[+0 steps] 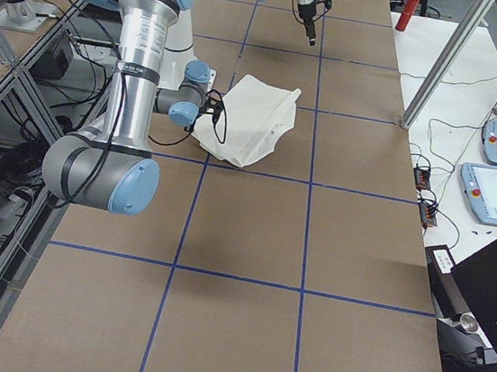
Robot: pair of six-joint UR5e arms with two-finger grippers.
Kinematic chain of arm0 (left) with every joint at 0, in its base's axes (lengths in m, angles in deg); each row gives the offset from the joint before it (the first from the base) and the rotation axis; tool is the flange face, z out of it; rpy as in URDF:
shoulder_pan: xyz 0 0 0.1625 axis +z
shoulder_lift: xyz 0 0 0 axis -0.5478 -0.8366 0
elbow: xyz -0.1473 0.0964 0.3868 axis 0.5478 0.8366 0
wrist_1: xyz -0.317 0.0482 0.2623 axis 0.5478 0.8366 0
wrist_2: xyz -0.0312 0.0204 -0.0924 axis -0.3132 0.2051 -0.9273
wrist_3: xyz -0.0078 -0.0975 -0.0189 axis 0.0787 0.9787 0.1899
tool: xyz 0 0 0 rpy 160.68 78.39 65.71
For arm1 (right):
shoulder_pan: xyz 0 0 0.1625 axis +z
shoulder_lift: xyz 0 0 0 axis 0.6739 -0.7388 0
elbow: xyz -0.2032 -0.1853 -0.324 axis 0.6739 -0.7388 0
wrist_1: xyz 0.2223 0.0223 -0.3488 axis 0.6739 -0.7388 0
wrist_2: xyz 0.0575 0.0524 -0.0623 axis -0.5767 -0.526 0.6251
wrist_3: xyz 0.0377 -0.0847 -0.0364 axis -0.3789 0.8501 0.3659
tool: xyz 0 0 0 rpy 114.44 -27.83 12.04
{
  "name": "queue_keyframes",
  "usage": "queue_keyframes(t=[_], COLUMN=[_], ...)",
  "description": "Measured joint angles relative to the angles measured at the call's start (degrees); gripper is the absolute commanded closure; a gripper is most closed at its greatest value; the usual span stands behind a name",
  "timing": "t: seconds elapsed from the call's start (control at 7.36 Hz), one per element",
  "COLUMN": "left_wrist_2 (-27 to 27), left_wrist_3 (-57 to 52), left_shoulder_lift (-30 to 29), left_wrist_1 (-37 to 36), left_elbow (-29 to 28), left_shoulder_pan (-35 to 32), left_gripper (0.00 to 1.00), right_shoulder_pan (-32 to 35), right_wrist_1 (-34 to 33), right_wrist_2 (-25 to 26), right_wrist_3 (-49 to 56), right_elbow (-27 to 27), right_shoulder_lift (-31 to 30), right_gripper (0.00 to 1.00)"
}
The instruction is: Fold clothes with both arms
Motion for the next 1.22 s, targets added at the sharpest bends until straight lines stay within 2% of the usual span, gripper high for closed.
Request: queue_keyframes(t=[0.27, 0.54, 0.82, 1.22], left_wrist_2=[-0.48, -4.12, -5.20, 0.65], left_wrist_3=[0.14, 2.84, 16.86, 35.26], left_shoulder_lift=[-0.09, -0.16, -0.26, -0.56], left_wrist_1=[-0.01, 0.01, 0.06, -0.10], left_elbow=[0.37, 2.05, 3.78, 3.41], left_shoulder_pan=[0.10, 1.56, 9.48, 23.81], left_gripper=[0.00, 0.00, 0.02, 0.08], right_shoulder_pan=[-4.26, -0.52, 7.90, 15.57], right_wrist_1=[0.05, 0.21, 0.26, 0.27], right_wrist_2=[4.40, 7.53, 7.68, 7.19], right_wrist_3=[-1.40, -1.55, -1.44, -1.12], right_elbow=[0.61, 1.30, 1.94, 2.03], right_shoulder_lift=[-0.63, 0.12, 3.65, 7.84], right_gripper=[0.00, 0.00, 0.00, 0.00])
